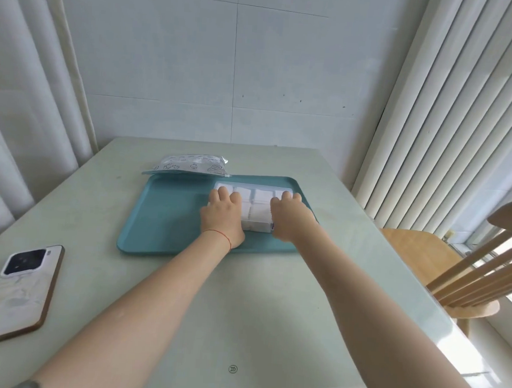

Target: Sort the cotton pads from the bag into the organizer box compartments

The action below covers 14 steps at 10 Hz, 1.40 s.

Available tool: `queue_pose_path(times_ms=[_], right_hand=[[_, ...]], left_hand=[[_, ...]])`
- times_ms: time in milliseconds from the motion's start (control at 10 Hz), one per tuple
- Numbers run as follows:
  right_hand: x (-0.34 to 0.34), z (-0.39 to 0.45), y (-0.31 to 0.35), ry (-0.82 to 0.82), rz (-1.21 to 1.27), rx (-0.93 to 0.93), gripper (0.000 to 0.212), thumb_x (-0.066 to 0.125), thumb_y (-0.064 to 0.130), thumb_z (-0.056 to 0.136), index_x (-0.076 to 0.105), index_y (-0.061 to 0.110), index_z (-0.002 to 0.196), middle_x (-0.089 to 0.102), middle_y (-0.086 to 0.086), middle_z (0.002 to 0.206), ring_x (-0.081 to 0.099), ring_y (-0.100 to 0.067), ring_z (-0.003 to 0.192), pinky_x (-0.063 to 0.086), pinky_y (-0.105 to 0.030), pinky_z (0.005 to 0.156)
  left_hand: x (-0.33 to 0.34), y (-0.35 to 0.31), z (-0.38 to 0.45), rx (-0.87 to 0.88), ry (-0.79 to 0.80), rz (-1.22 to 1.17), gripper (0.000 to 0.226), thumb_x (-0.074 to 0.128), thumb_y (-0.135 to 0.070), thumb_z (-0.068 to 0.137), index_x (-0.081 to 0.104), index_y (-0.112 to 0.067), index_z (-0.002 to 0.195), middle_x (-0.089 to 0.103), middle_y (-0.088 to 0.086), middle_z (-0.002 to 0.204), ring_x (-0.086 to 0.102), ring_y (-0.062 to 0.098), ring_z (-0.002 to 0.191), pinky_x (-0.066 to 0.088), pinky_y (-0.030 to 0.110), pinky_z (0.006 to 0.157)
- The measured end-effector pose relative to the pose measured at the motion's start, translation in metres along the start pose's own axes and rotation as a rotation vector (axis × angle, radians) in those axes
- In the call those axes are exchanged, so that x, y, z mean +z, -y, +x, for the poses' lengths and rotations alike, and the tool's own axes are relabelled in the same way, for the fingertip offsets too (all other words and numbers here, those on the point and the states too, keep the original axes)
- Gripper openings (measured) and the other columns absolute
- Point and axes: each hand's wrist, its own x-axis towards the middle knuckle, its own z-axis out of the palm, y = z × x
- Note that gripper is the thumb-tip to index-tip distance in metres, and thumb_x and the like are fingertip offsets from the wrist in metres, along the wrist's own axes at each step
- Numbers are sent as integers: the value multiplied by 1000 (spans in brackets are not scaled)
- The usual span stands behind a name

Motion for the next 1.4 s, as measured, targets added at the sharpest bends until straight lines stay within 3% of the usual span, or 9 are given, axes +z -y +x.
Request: queue_pose_path(times_ms=[100,300,500,800,900,1000,1200,1300,1400], right_hand=[[-10,3,-14,25,42,-41,31,66,16,87,57,4,115,51,-15,119,49,-33,115,43,-32,79],[-25,10,-21,123,176,-11,62,83,27,76,57,18,132,49,-7,133,51,-27,120,47,-36,96],[-30,11,-33,170,291,10,59,80,34,79,59,24,133,52,1,135,51,-23,123,42,-32,94],[-26,16,-39,169,344,40,58,80,33,79,60,26,132,53,1,136,51,-23,123,42,-31,96],[-26,21,-47,178,277,62,57,76,31,83,55,27,137,49,0,141,47,-22,129,40,-33,102],[-17,32,-57,151,233,100,54,69,21,88,52,27,140,45,-3,145,45,-23,131,39,-31,102],[2,43,-61,5,311,186,34,56,3,90,61,5,123,55,-19,124,59,-35,107,51,-35,89],[7,47,-62,6,350,206,40,58,13,90,57,17,130,49,-14,128,50,-34,117,45,-37,96],[-10,49,-64,-220,482,182,39,62,25,91,58,21,130,50,-13,128,49,-32,119,42,-35,98]], left_hand=[[-3,9,-3,64,1,-11,46,61,-12,80,41,-12,122,37,11,124,36,28,116,39,30,66],[-4,51,0,234,-21,-206,21,58,-12,89,61,-5,108,48,12,113,42,29,115,43,34,79],[2,74,11,224,-22,-532,42,79,-24,81,70,-15,121,56,7,105,47,26,110,39,32,94],[6,75,14,207,-42,-596,33,75,-21,86,71,-17,119,49,0,106,46,20,113,29,18,94],[9,63,13,133,-45,-645,32,72,-28,88,70,-24,120,43,1,107,47,16,103,32,18,89],[12,43,21,139,-12,-662,35,71,-30,89,68,-23,123,39,0,107,45,13,92,34,19,85],[17,26,43,96,-16,-621,34,60,-27,97,63,-25,130,36,-3,110,48,14,95,42,29,96],[16,25,46,83,23,-640,33,57,-26,96,63,-26,129,40,0,116,52,19,104,44,33,96],[1,33,50,40,-170,-730,32,59,-20,92,66,-22,124,49,4,118,55,21,105,41,25,93]])
